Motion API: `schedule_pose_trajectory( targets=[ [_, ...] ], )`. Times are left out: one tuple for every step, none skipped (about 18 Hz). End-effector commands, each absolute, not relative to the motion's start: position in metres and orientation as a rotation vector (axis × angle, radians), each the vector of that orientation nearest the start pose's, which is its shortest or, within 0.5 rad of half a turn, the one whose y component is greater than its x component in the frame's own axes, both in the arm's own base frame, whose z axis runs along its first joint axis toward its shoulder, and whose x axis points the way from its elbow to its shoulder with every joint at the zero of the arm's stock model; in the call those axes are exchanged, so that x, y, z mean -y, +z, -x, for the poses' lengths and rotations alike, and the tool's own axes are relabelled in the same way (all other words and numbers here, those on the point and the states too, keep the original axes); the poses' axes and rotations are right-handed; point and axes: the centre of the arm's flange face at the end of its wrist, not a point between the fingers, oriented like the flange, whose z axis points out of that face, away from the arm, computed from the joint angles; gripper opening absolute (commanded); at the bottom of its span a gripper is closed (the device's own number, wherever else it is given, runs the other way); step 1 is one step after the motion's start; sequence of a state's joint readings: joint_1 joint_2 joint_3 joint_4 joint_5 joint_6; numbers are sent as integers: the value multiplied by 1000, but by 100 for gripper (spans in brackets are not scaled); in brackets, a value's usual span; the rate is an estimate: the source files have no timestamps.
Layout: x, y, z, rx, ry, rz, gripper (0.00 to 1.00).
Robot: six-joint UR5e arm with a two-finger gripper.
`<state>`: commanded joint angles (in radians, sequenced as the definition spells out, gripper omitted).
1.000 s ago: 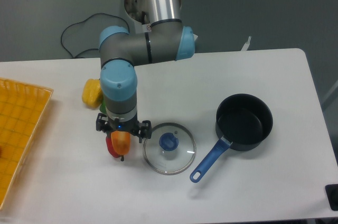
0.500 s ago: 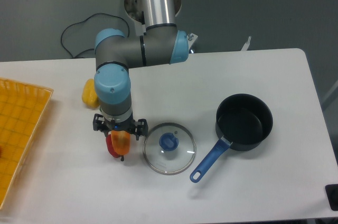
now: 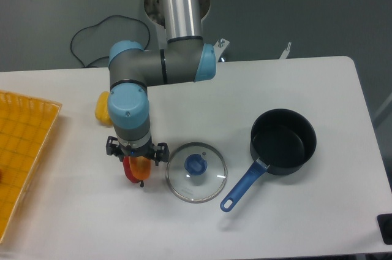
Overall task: Pick up the long bread
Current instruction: 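Close the gripper around the middle of the bread loaf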
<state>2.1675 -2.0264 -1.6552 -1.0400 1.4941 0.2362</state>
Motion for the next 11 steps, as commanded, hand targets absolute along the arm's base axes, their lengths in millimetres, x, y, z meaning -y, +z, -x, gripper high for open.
schedule_pose_trajectory(
  targets=[
    [-594,242,233,557,-109,3069,100],
    [-594,242,233,557,-109,3069,100],
    [-594,242,234,557,-107,3069,100],
    [-594,242,234,555,-106,3070,99],
    [-594,242,233,550,-106,3071,99],
    [-594,242,233,550,-106,3071,99],
    [-594,240,233,551,-108,3073,99],
    [-594,239,233,551,-107,3075,99],
    [-594,239,233,551,-107,3075,99],
    [-594,238,233,552,-109,3078,98],
    [-594,238,233,549,-108,3077,98]
  ],
)
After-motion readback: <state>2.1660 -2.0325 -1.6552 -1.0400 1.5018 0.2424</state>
